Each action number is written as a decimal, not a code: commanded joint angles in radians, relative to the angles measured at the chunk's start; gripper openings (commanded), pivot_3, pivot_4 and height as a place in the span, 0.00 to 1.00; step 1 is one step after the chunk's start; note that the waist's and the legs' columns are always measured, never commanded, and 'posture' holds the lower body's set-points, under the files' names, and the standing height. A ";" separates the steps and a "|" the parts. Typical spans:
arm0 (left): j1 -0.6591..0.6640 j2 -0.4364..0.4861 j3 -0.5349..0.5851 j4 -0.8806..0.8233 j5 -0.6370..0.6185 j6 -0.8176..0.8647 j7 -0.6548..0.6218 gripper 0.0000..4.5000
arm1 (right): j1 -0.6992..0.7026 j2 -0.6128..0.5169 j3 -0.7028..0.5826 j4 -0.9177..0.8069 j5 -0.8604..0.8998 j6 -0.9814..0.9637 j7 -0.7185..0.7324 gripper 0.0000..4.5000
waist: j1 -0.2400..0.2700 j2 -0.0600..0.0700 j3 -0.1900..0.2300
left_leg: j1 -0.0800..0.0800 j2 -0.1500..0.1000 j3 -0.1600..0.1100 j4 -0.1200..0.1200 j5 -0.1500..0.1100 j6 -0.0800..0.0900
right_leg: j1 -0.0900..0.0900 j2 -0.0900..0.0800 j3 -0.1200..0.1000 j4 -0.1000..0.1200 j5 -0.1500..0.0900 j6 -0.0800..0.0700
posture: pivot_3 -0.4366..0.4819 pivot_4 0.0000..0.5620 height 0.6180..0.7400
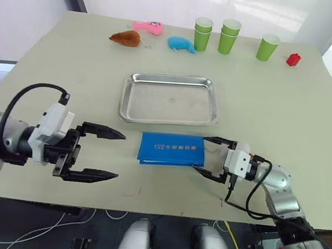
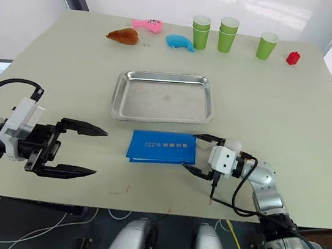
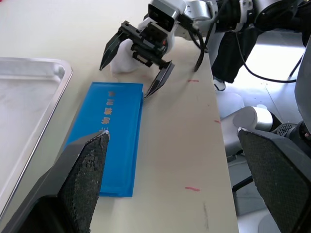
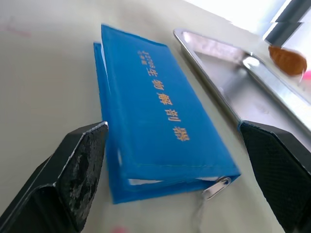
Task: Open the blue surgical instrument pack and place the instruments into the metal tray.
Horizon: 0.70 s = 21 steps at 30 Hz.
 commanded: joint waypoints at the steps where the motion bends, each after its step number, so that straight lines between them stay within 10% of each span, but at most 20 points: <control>1: 0.002 0.001 0.028 -0.021 -0.012 -0.021 -0.015 0.99 | -0.066 -0.020 0.011 0.115 -0.064 -0.189 -0.040 1.00 | -0.001 0.000 0.000 | 0.000 0.000 0.000 0.000 0.000 0.000 | 0.000 0.000 0.000 0.000 0.000 0.000 | 0.48 0.27 1.00; 15: 0.005 -0.015 0.025 0.011 0.015 -0.071 -0.001 0.99 | -0.261 -0.042 0.124 0.466 -0.188 -0.514 -0.106 1.00 | -0.002 0.000 0.000 | 0.001 0.000 0.000 0.000 0.000 0.000 | 0.001 0.000 0.000 0.000 0.000 0.000 | 0.48 0.27 1.00; 21: 0.015 -0.021 0.028 0.005 0.015 -0.083 0.006 1.00 | -0.307 -0.047 0.153 0.558 -0.207 -0.531 -0.113 0.37 | -0.002 0.000 0.000 | 0.002 0.000 0.000 0.001 0.000 -0.001 | 0.002 -0.001 0.001 0.001 0.000 0.000 | 0.48 0.27 1.00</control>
